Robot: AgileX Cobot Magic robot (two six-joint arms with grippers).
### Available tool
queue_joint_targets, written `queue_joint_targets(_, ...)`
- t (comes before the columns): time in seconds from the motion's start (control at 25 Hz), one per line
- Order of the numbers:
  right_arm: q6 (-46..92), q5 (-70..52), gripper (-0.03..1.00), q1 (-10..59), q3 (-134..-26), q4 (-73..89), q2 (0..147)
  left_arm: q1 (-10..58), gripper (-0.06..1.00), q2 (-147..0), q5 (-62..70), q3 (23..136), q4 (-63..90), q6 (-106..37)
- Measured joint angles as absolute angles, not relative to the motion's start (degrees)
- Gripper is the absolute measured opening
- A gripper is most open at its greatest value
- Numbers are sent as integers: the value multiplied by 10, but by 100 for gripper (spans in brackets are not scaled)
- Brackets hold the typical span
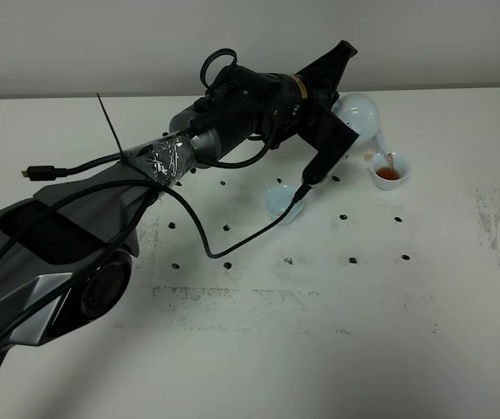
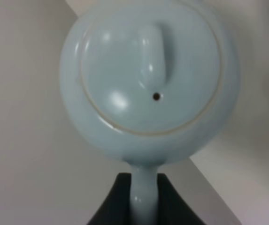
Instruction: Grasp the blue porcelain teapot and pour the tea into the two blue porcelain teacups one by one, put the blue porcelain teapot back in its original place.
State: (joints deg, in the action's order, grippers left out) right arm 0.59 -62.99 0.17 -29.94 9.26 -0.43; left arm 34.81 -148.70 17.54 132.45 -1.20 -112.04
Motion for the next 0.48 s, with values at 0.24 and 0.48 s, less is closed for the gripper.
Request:
queue_joint_targets(0.24,6,-630,49,2,-299,93,-4,348,9,-1487,175,1325,-12,-1120)
queue_joint_targets(0.48,6,-630,49,2,-299,93,-4,348,9,-1487,175,1325,-13,-1120)
